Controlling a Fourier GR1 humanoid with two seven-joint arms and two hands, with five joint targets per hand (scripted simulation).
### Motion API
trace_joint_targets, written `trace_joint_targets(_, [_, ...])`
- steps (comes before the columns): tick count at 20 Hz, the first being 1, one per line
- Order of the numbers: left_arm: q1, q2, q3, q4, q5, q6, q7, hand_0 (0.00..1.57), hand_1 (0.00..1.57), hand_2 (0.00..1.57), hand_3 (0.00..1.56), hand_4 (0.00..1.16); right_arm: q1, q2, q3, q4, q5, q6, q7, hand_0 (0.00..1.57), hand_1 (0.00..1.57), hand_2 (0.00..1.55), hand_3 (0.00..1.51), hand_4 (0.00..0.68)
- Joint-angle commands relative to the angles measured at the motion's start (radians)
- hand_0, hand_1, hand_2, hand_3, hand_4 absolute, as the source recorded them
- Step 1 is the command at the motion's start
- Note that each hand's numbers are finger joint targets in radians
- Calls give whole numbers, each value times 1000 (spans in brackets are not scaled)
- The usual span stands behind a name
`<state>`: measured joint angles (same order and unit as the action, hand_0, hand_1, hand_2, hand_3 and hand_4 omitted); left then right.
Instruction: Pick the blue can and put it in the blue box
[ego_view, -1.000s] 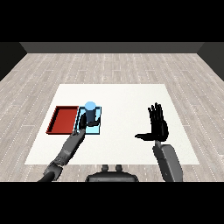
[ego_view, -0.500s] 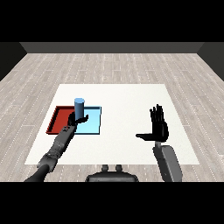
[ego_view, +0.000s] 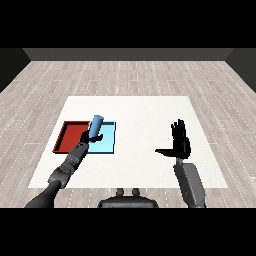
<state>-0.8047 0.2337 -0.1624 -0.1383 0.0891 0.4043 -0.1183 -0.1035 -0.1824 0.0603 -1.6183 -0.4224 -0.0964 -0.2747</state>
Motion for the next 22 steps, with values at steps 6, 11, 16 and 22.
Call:
trace_joint_targets(6, [4, -59, 3, 117, -24, -71, 66, 1571, 1571, 1431, 0, 781, 65, 35, 13, 9, 3, 42, -61, 0, 0, 0, 0, 0])
trace_joint_targets(11, [13, -54, -20, 135, -58, -87, 85, 317, 317, 383, 467, 774, -30, 31, -14, 91, 8, 32, -46, 0, 0, 0, 0, 0])
trace_joint_targets(16, [-16, -38, -2, 108, -60, 51, 79, 0, 0, 0, 0, 0, -48, 7, -50, 21, -44, 41, 30, 0, 0, 0, 0, 0])
trace_joint_targets(22, [46, -71, 134, -84, 61, 308, -217, 0, 0, 0, 0, 0, -11, 56, -11, 5, -25, 39, -20, 0, 0, 0, 0, 0])
